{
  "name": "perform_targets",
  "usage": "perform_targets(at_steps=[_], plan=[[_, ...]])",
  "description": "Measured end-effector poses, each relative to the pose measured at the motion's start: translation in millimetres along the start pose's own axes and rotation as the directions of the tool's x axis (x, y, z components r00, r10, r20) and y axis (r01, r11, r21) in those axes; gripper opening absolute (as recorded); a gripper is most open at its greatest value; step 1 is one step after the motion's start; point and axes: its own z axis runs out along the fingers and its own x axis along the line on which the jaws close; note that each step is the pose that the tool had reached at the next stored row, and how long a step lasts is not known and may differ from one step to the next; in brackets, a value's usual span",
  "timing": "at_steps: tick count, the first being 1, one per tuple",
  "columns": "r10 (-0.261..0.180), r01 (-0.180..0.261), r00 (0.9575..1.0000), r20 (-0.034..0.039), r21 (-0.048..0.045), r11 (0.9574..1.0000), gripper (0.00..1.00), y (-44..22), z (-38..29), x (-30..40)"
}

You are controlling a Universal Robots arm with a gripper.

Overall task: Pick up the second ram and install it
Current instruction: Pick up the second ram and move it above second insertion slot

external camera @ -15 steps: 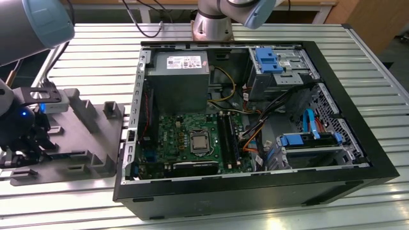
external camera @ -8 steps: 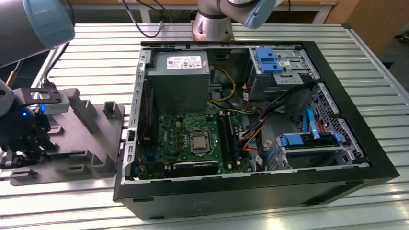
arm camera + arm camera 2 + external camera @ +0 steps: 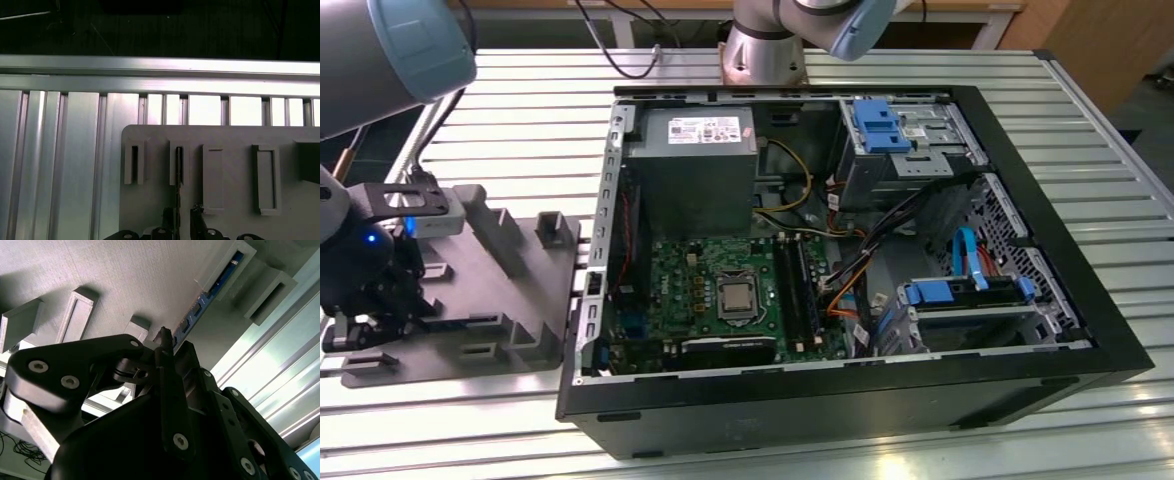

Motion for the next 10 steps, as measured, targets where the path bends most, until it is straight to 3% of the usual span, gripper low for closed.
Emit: perform_targets(at_steps=[10], plan=[[-0.014, 0.014, 0.9999, -0.0004, -0.0001, 0.9999, 0.27, 0.0, 0.0, 1.1]])
